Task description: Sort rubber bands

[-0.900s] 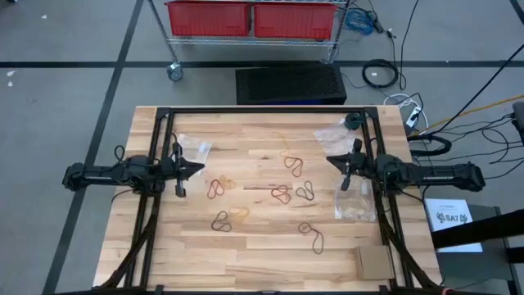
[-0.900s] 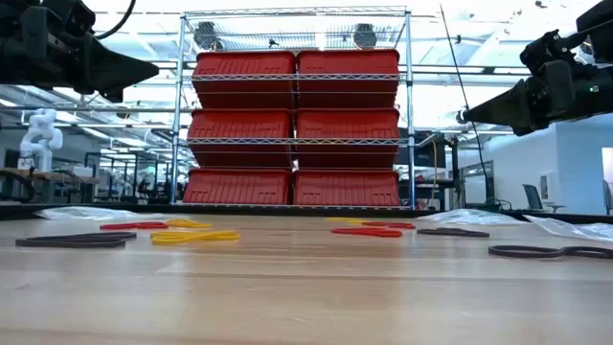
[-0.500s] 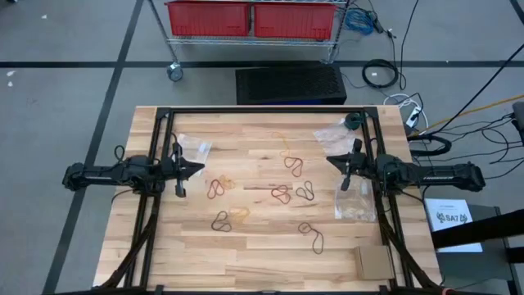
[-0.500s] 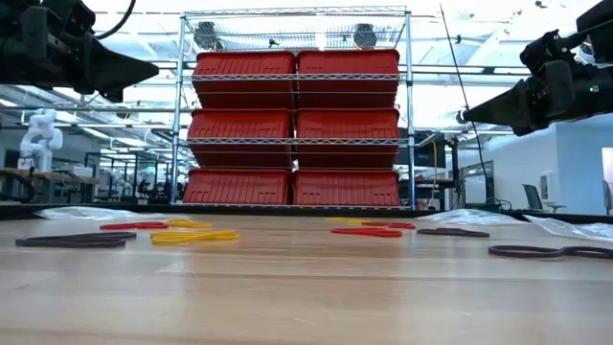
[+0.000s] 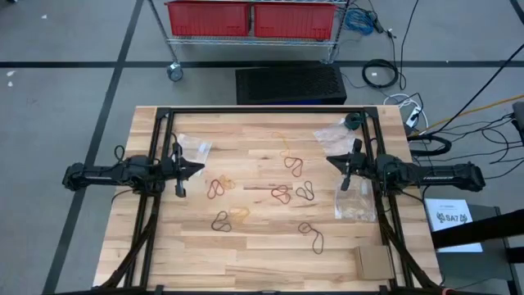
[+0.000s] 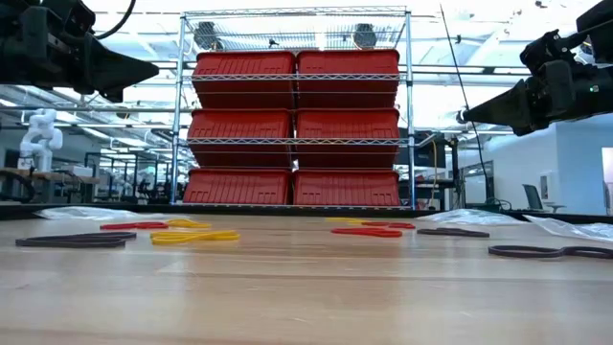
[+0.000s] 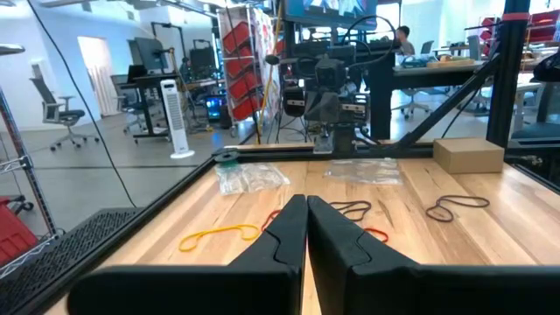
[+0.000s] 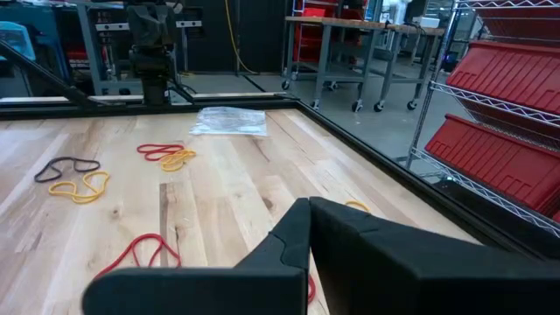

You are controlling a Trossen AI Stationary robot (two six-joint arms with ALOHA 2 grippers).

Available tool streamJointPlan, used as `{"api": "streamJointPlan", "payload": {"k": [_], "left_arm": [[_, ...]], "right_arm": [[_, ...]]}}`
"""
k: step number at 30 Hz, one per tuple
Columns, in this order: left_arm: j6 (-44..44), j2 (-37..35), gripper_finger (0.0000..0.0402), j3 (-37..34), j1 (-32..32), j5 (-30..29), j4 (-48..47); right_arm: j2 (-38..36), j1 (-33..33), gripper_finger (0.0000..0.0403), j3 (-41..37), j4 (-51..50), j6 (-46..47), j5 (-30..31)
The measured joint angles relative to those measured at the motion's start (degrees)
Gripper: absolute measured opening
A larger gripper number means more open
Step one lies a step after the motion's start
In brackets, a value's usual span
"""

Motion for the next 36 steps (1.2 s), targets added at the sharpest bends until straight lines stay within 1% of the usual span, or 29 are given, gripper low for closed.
{"api": "streamJointPlan", "payload": {"k": [31,33,36], "left_arm": [[0.00,0.00,0.0018,0.01,-0.01,0.00,-0.02],[0.00,0.02,0.0018,0.00,-0.01,0.00,-0.01],[0.00,0.00,0.0018,0.01,0.00,0.00,-0.02]], "right_arm": [[0.00,0.01,0.0000,-0.01,0.03,0.01,0.00],[0.02,-0.01,0.0000,-0.02,1.12,0.10,0.01],[0.00,-0.02,0.0000,-0.02,7.10,0.73,0.19]]}}
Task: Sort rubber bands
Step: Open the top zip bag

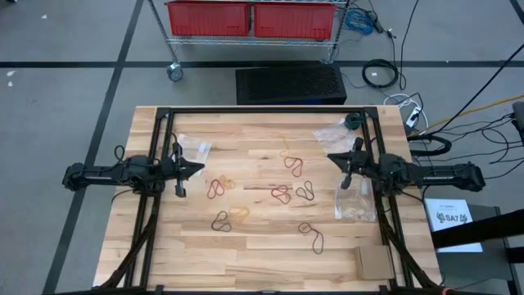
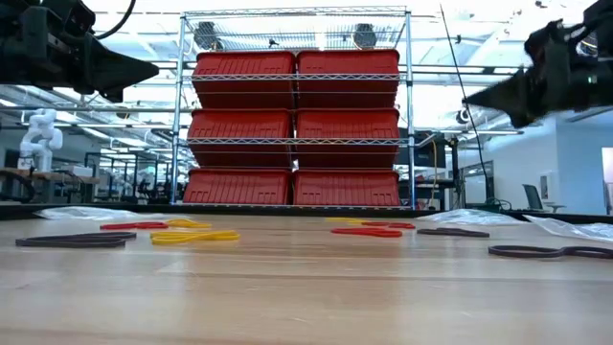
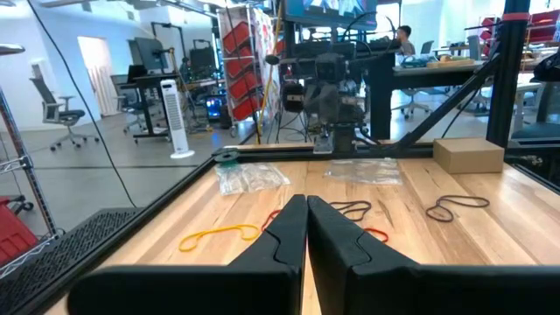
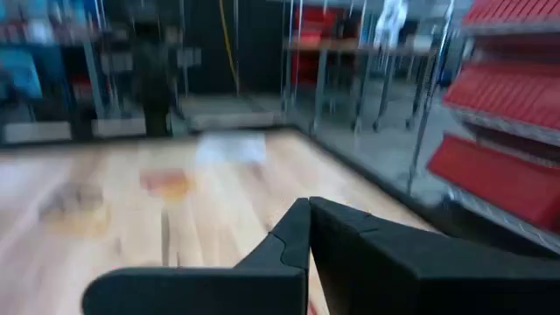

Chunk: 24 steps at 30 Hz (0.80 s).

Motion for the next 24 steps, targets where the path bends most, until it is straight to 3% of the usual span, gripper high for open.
{"api": "streamJointPlan", "payload": {"k": [5,8,14,17,22,24], "left_arm": [[0.00,-0.01,0.0018,0.01,0.00,0.00,-0.01],[0.00,0.02,0.0018,0.01,0.00,0.00,-0.01],[0.00,0.01,0.0018,-0.01,0.00,0.00,-0.01],[0.02,-0.01,0.0018,0.01,-0.02,0.02,-0.03],[0.02,0.01,0.0018,0.01,-0.02,0.00,-0.06],[0.02,0.02,0.0018,-0.01,0.00,0.00,-0.03]], "right_arm": [[0.02,-0.39,0.0000,0.00,7.07,5.90,0.44],[0.02,-1.24,0.0000,0.02,5.42,5.32,-0.26],[2.20,-4.46,0.0000,0.22,-7.50,15.02,4.78],[6.75,-5.39,0.0000,2.30,-11.79,15.70,3.52],[16.15,-5.64,0.0005,10.37,-30.35,18.59,6.17],[20.19,-5.66,0.0014,12.00,-30.40,21.43,6.11]]}}
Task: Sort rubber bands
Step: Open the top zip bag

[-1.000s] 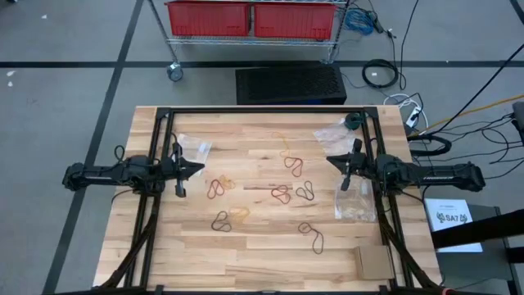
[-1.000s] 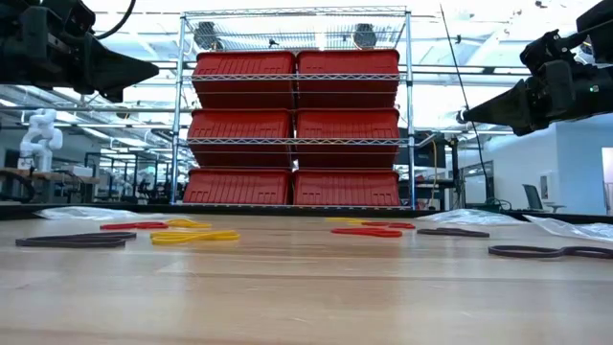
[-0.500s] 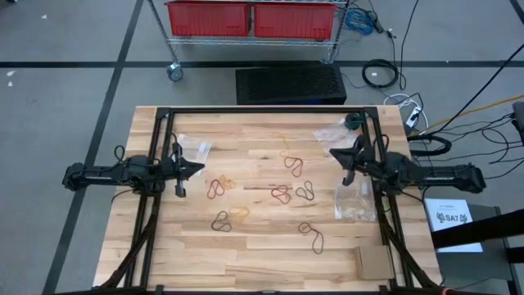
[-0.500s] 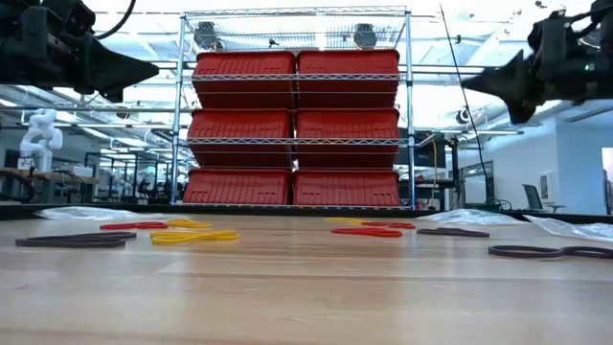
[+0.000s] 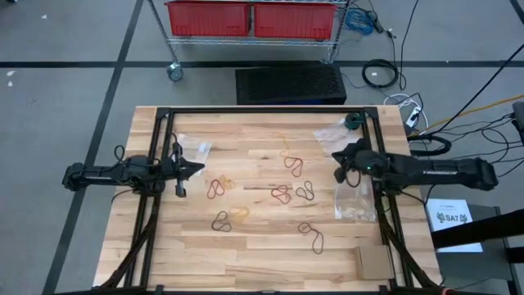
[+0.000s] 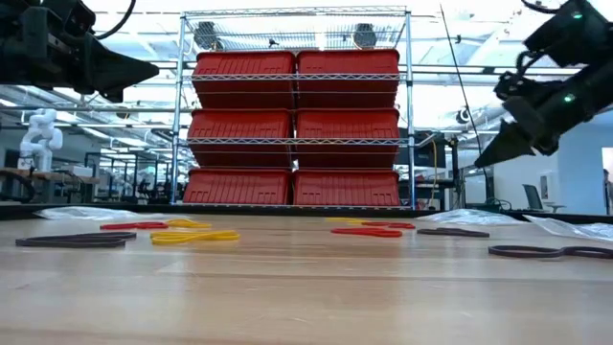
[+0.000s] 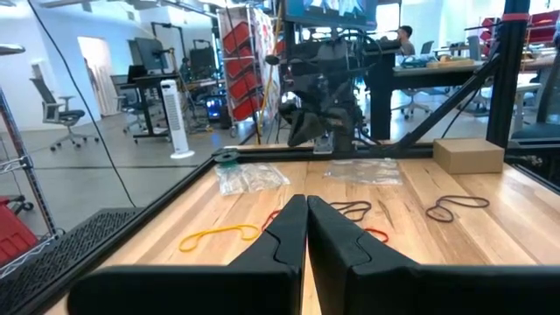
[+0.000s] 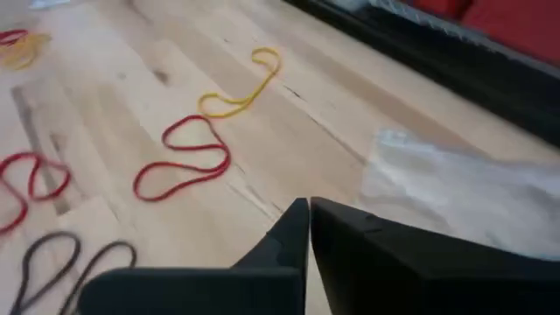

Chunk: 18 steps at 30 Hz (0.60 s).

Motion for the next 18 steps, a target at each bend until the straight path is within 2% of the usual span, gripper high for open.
{"api": "streamJointPlan", "payload": {"k": [10,14,18], "left_arm": [[-0.01,-0.02,0.0018,0.01,0.00,-0.01,0.01],[-0.01,-0.02,0.0018,0.01,-0.01,-0.01,0.03],[0.00,0.00,0.0018,0.00,-0.02,0.00,0.01]], "right_arm": [[18.70,0.22,0.0094,3.28,-0.53,-0.52,-1.61],[23.08,0.17,0.0113,8.74,-2.73,-1.72,-1.57],[26.51,0.17,0.0118,16.52,-11.86,-5.09,-1.18]]}}
